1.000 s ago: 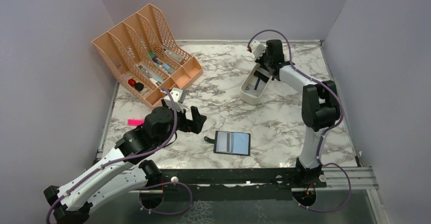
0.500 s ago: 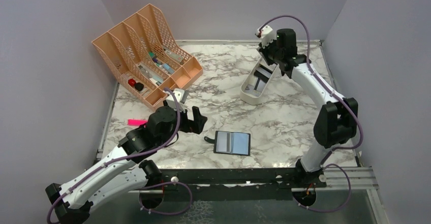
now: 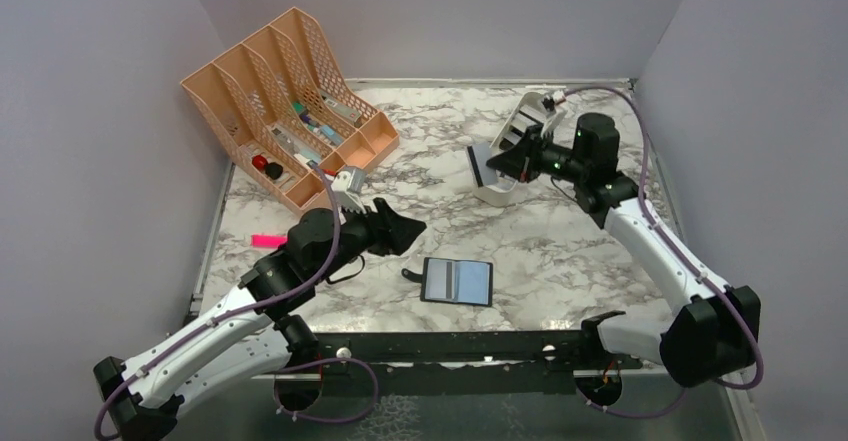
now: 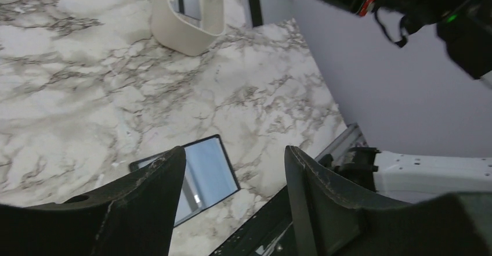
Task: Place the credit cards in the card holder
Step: Insert the credit card into the card holder.
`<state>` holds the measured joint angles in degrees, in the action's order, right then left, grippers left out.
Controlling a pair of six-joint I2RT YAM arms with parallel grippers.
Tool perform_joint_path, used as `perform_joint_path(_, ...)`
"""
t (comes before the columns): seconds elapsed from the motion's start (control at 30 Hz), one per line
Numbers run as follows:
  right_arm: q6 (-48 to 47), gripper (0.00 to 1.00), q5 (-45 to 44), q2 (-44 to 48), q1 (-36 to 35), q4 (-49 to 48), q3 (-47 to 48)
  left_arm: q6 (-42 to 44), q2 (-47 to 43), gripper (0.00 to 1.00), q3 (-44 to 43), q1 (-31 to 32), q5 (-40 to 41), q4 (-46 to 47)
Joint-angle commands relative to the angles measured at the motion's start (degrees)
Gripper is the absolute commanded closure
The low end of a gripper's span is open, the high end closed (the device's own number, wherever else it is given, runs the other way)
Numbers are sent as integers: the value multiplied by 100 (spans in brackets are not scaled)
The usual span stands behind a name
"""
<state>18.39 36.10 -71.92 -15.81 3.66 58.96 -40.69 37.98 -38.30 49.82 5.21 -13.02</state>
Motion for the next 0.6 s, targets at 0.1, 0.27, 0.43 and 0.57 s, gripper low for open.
perform_joint_path(0.1, 3362, 99, 1708, 1014, -26, -2953, -1969, -556, 614, 39, -214, -17, -885, 1511)
perform_joint_path(0.27, 4999, 99, 1903, 1259, -35, -4943, -2887, -1150, 1135, 41, -65, -17, -1333, 2640)
perform_joint_path(0.43, 5521, 99, 2057, 1303, -61, -5433, -3015, -1493, 1734, 46, -73, -15, -1736, 3421)
perform_joint_path(0.57, 5563, 99, 1907, 1386, -67, -5542, -3152, -1537, 2027, 57, -170, 4, -1945, 3640)
